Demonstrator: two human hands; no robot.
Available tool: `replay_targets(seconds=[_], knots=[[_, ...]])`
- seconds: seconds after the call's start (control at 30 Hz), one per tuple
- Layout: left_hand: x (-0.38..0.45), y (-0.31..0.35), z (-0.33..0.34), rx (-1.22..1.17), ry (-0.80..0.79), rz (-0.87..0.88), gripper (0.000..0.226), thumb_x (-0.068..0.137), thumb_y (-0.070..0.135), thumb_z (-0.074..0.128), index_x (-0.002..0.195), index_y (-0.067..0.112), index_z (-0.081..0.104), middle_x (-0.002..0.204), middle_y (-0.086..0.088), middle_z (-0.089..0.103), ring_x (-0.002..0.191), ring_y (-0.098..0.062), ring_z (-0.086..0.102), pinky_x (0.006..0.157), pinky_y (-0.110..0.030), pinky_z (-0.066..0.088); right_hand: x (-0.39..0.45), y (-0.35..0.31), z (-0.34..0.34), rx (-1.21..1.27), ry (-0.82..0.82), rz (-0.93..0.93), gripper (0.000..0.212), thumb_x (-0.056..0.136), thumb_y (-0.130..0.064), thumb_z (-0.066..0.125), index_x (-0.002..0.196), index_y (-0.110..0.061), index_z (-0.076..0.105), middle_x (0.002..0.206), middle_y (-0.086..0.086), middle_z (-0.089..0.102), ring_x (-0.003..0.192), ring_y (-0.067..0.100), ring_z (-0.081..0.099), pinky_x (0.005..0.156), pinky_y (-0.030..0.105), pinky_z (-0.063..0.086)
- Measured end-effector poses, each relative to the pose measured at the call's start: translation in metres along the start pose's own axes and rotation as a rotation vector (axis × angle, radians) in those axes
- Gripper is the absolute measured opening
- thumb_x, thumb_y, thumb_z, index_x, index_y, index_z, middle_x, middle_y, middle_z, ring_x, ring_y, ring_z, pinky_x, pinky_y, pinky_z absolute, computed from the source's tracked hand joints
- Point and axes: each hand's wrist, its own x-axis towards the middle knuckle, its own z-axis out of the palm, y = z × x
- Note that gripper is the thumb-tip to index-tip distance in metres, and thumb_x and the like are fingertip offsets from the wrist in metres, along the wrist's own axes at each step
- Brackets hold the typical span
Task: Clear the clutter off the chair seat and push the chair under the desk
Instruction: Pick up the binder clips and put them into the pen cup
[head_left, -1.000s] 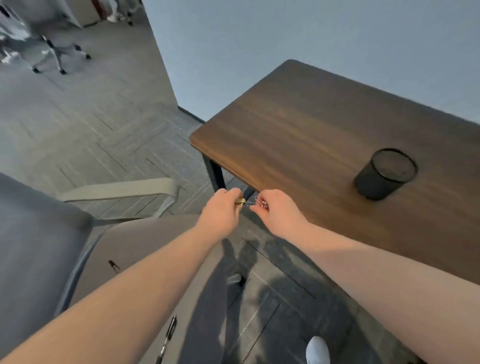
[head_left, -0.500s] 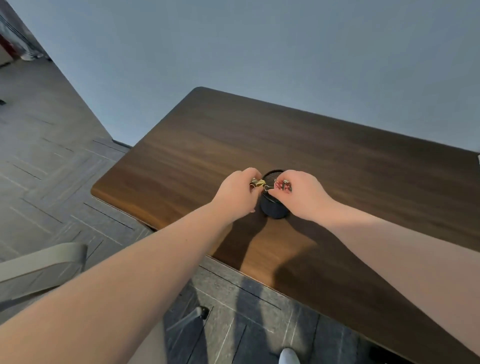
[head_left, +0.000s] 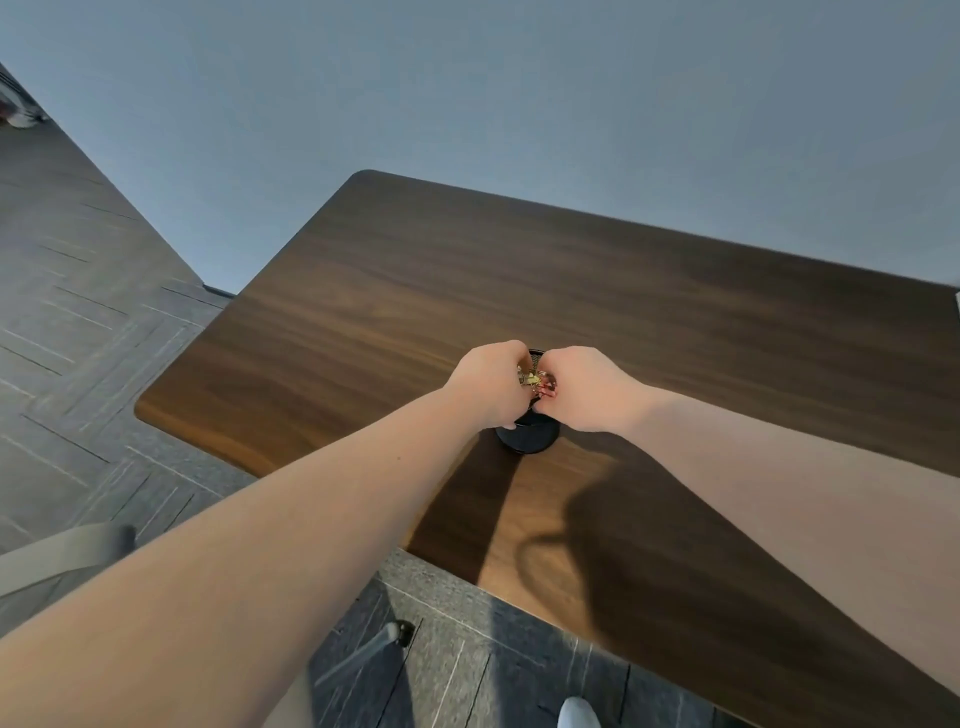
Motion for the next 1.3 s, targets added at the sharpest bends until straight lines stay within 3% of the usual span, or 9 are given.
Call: replay_targets(seconds=[0.07, 0.13, 0.27, 0.47, 0.6, 0.8, 0.97, 1.1, 1.3], knots=[[0.003, 0.001, 0.000, 0.039, -0.021, -0.003, 0.023, 0.089, 0.017, 0.047, 0.110, 0.012, 0.054, 0.109, -0.007, 0.066, 0.060, -0.021, 0.061, 0.068, -0.031, 0.057, 0.002, 0.000, 0.000, 0.010, 0.001, -0.003, 0.028, 0.090, -0.015, 0.054, 0.066, -0.018, 0.040, 0.082, 0.003, 0.054, 0.084, 0.026, 0.053, 0.067, 0.029, 0.036], [0.004, 0.002, 0.000, 0.061, -0.048, -0.005, 0.024, 0.088, 0.018, 0.049, 0.110, 0.011, 0.054, 0.107, -0.007, 0.067, 0.067, -0.023, 0.062, 0.076, -0.034, 0.057, 0.003, 0.000, -0.001, 0.011, 0.002, -0.011, 0.005, 0.089, -0.015, 0.056, 0.086, -0.012, 0.052, 0.097, 0.008, 0.061, 0.096, 0.028, 0.058, 0.070, 0.029, 0.038], [0.005, 0.001, -0.002, 0.113, -0.024, 0.013, 0.029, 0.083, 0.018, 0.059, 0.110, 0.010, 0.054, 0.110, -0.008, 0.066, 0.095, -0.027, 0.062, 0.079, -0.031, 0.049, 0.006, 0.000, 0.002, 0.024, 0.013, -0.028, 0.026, 0.087, -0.012, 0.059, 0.112, -0.009, 0.057, 0.114, 0.009, 0.063, 0.104, 0.027, 0.059, 0.083, 0.031, 0.047], [0.007, -0.002, -0.004, 0.048, -0.004, 0.019, 0.039, 0.077, 0.014, 0.063, 0.115, 0.010, 0.052, 0.116, -0.011, 0.059, 0.103, -0.029, 0.057, 0.076, -0.032, 0.046, 0.009, 0.001, 0.005, 0.074, 0.038, -0.027, 0.027, 0.085, -0.012, 0.063, 0.111, -0.011, 0.056, 0.110, 0.008, 0.062, 0.090, 0.022, 0.054, 0.075, 0.028, 0.046], [0.007, -0.003, -0.004, -0.007, -0.006, 0.052, 0.048, 0.075, 0.014, 0.067, 0.120, 0.012, 0.050, 0.119, -0.012, 0.053, 0.111, -0.028, 0.050, 0.087, -0.037, 0.048, 0.008, 0.001, 0.007, 0.082, 0.080, -0.027, 0.027, 0.085, -0.011, 0.062, 0.112, -0.012, 0.057, 0.106, 0.008, 0.057, 0.088, 0.023, 0.055, 0.077, 0.032, 0.052], [0.000, -0.008, -0.004, 0.001, -0.010, 0.167, 0.052, 0.079, 0.016, 0.064, 0.128, 0.015, 0.046, 0.125, -0.007, 0.054, 0.118, -0.024, 0.047, 0.095, -0.035, 0.044, -0.007, 0.000, 0.008, 0.040, 0.175, -0.022, 0.038, 0.089, -0.016, 0.059, 0.126, -0.019, 0.053, 0.125, 0.006, 0.050, 0.107, 0.025, 0.056, 0.088, 0.038, 0.056], [-0.016, -0.021, -0.009, 0.059, 0.036, 0.177, 0.070, 0.085, 0.024, 0.061, 0.145, 0.022, 0.027, 0.152, -0.007, 0.029, 0.140, -0.027, 0.029, 0.112, -0.043, 0.035, -0.021, -0.007, 0.008, -0.072, 0.235, -0.037, 0.049, 0.094, -0.019, 0.053, 0.141, -0.022, 0.040, 0.154, 0.008, 0.029, 0.139, 0.028, 0.035, 0.109, 0.041, 0.038], [-0.038, -0.049, -0.018, 0.169, 0.055, 0.128, 0.081, 0.085, 0.040, 0.060, 0.149, 0.030, 0.011, 0.160, -0.005, 0.014, 0.147, -0.028, 0.012, 0.117, -0.051, 0.024, -0.025, -0.028, 0.013, -0.054, 0.243, -0.065, 0.059, 0.094, -0.020, 0.054, 0.147, -0.028, 0.030, 0.159, 0.005, 0.021, 0.145, 0.026, 0.024, 0.116, 0.041, 0.027], [-0.093, -0.121, -0.028, 0.260, 0.052, -0.002, 0.082, 0.087, 0.050, 0.053, 0.149, 0.034, 0.002, 0.161, -0.001, 0.001, 0.149, -0.026, 0.001, 0.119, -0.053, 0.017, -0.021, -0.091, 0.044, -0.079, 0.250, -0.204, 0.061, 0.093, -0.030, 0.055, 0.147, -0.034, 0.026, 0.160, 0.002, 0.016, 0.147, 0.024, 0.020, 0.118, 0.043, 0.022]])
